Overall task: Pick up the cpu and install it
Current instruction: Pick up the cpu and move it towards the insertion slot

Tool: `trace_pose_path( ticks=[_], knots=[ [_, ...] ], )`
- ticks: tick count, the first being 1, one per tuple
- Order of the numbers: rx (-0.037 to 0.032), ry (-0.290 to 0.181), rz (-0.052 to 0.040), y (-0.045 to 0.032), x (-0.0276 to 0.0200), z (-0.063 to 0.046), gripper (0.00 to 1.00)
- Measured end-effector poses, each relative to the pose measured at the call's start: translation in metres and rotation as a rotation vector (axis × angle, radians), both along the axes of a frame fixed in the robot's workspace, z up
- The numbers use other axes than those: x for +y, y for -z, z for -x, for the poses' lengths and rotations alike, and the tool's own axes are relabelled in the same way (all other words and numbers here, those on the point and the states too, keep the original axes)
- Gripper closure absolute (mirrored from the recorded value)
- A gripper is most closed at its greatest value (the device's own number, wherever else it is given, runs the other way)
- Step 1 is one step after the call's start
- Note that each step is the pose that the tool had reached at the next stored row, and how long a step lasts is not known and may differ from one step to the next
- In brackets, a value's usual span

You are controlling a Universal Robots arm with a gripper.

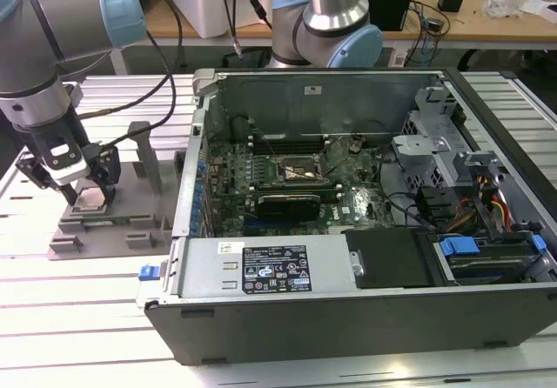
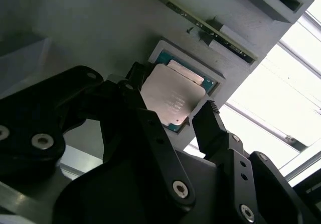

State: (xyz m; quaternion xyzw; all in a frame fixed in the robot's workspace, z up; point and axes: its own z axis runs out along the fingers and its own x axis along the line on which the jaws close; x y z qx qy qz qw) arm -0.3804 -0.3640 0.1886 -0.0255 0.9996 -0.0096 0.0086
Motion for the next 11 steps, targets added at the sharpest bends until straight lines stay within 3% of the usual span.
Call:
trace_pose_path(
  ticks=[9, 11],
  knots=[
    [0.0002, 0.0, 0.0002, 0.0012, -0.0001, -0.0001, 0.35],
    [0.0001, 0.0, 0.0002, 0.0014, -0.0001, -0.0001, 0.45]
  ],
)
